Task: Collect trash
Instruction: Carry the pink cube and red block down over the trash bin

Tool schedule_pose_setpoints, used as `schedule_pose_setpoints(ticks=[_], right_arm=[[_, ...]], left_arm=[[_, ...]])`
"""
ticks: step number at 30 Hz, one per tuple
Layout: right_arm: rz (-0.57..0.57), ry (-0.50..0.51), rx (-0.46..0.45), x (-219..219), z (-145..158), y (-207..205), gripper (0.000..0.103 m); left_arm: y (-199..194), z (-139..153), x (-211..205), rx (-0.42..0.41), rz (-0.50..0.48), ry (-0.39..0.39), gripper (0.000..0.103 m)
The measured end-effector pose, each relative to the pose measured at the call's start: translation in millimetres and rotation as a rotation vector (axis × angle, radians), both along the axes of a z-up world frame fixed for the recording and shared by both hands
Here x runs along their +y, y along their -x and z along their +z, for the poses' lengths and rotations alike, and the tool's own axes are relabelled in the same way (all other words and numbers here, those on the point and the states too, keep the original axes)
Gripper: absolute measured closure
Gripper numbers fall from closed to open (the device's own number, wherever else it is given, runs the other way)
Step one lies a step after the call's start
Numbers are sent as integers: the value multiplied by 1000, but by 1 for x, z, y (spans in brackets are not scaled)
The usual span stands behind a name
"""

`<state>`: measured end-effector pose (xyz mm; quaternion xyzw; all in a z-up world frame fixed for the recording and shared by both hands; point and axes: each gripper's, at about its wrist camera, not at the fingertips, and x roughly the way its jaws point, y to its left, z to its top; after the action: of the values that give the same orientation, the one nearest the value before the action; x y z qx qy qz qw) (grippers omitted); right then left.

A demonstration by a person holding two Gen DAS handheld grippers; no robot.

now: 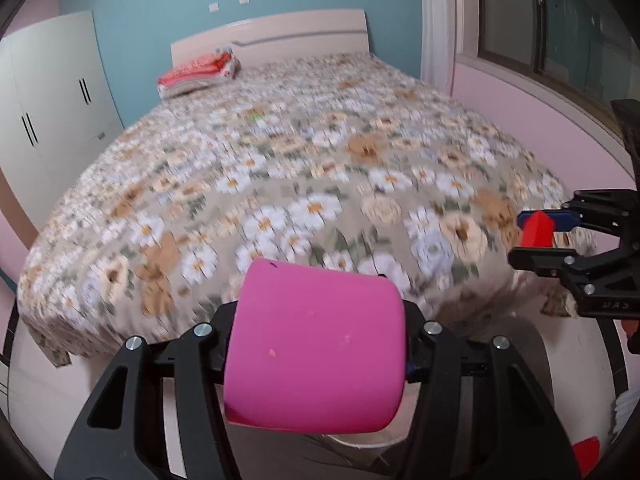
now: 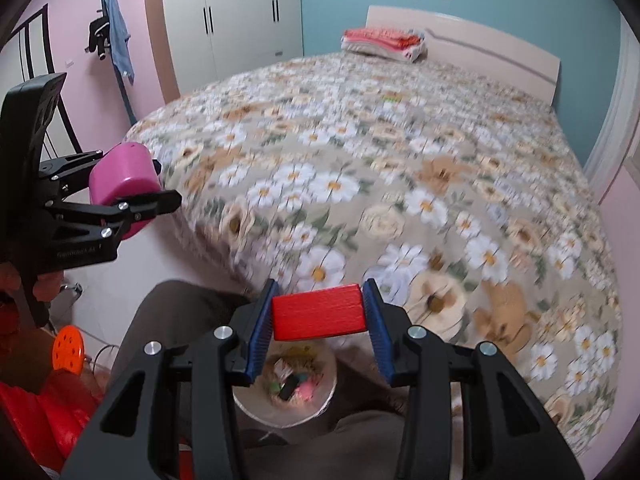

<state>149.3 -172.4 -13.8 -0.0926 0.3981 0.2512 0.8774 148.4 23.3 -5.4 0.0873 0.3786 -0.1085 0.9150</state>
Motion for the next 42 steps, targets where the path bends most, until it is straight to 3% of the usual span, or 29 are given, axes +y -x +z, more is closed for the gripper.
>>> schedule_pose_setpoints(ticks=[9, 15, 20, 27, 42], right_arm=[[-2, 16, 97, 10, -65, 12, 58], [-4, 6, 201, 16, -117, 13, 58], [-14, 8, 299, 19, -163, 12, 58], [-23, 41, 388, 27, -214, 9, 58], [-69, 63, 535, 42, -278, 4, 58]], left_arm=[[6, -74, -3, 78, 1, -29, 46], [0, -130, -2, 187, 1, -18, 46], [-5, -165, -1, 252, 8, -10, 46], [-8, -201, -5, 281, 37, -31, 46], [-17, -279, -17, 451, 55, -45, 46]])
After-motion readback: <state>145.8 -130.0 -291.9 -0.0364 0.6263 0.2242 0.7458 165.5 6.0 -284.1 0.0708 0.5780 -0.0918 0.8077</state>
